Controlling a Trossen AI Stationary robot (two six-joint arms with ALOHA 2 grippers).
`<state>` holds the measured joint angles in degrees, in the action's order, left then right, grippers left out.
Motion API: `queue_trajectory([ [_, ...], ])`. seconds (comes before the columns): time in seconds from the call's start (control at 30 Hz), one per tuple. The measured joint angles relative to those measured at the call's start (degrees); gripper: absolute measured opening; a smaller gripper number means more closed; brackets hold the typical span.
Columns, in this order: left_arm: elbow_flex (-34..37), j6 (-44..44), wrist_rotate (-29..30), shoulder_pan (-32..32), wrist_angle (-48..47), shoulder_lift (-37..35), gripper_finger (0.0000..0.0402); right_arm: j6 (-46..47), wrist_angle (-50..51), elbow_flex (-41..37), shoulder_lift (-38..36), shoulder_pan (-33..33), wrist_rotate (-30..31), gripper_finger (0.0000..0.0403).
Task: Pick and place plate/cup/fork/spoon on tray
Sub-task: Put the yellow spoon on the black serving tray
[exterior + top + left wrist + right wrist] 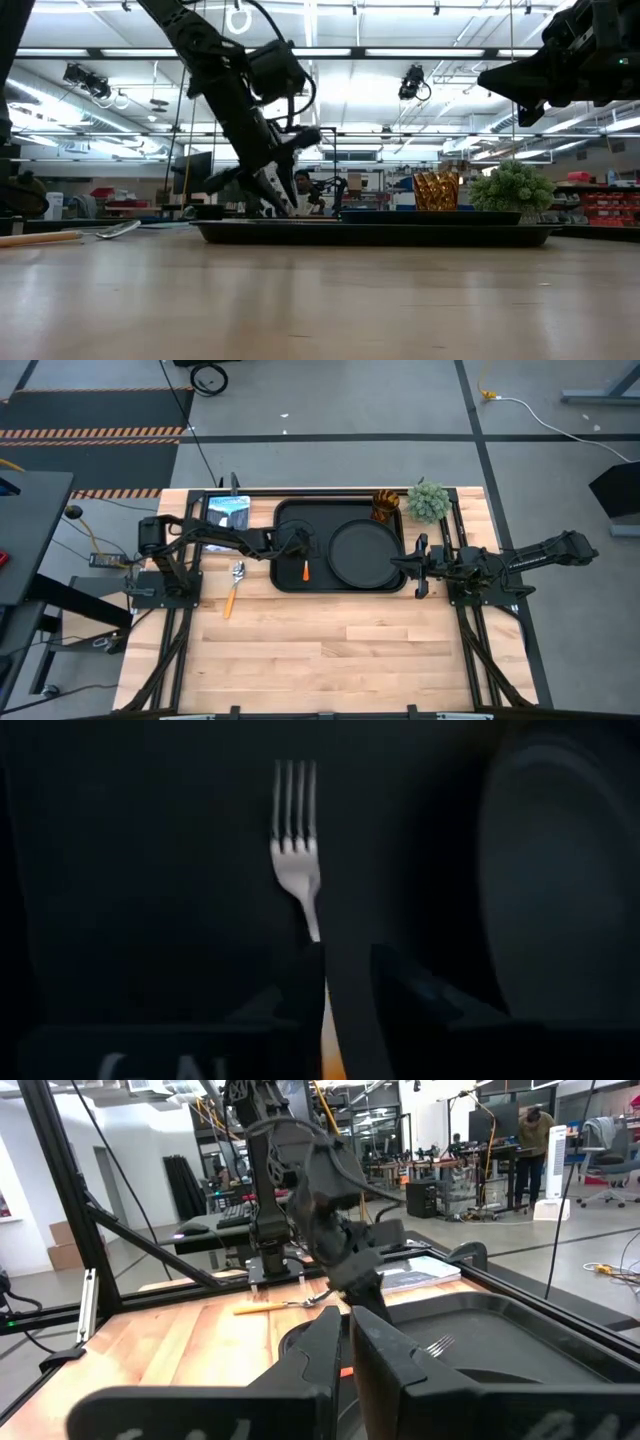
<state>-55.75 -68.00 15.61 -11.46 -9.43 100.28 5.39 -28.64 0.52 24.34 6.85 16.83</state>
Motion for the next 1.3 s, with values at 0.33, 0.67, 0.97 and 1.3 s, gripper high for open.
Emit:
queue_trajectory([
  [0.33,-0.04,2.82,-17.68,2.80,-23.67,-8.80,0.0093,0.01,0.00,0.00,0.02,0.00,0.02,0.0034],
  [0.67,-0.02,4.22,-18.33,10.47,-52.36,-10.91,0.0093,0.01,0.01,0.00,0.00,0.02,0.02,0.0034],
  [0.97,0.00,-0.49,-9.39,13.40,-54.76,-10.72,0.0093,0.01,0.01,0.00,0.02,0.01,-0.01,0.0034],
  [1.3,0.02,3.53,-5.58,13.07,-56.07,-10.70,0.0066,0.02,0.00,0.00,0.01,0.00,0.00,0.0034],
])
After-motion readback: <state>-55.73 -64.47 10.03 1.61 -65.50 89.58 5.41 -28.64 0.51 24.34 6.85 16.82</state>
